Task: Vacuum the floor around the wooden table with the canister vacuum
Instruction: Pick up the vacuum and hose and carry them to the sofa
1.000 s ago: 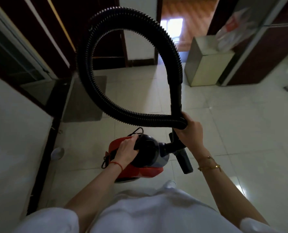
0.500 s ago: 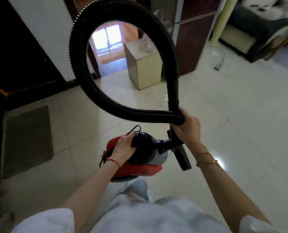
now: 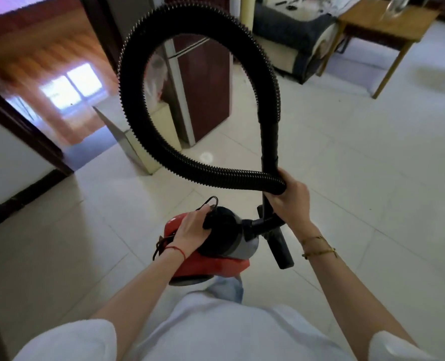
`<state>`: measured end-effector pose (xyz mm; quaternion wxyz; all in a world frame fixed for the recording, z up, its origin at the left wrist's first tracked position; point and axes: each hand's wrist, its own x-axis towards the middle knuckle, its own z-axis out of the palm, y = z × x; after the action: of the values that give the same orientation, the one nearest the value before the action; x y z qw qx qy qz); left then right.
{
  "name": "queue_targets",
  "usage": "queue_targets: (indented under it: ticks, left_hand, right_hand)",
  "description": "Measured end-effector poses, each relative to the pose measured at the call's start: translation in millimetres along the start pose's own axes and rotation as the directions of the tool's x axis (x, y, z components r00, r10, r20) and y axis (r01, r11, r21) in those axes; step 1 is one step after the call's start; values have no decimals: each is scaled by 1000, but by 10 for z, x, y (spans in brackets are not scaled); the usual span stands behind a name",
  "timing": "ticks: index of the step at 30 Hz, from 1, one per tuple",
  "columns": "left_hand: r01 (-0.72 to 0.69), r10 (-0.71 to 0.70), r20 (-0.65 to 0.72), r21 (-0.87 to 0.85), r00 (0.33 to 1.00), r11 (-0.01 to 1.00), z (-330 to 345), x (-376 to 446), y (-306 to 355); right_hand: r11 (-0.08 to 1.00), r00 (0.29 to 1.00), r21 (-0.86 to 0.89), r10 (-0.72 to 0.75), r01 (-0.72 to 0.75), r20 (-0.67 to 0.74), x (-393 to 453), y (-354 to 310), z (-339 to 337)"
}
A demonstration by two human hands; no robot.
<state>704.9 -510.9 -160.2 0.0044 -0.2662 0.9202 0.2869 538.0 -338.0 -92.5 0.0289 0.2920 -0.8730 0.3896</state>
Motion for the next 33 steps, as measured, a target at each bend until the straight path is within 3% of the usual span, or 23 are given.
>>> queue_targets:
  ticks: [14,33]
  left_hand:
    - [-336,333,54,53,941,940,-82,2953,955]
    - [-251,239,174,55,955,966,177,6670,2900]
  right_hand:
    - [985,969,-25,165,-173,-182,2257,960,-283]
    - [977,955,-31,200,-212,-217,5819,2945,-819]
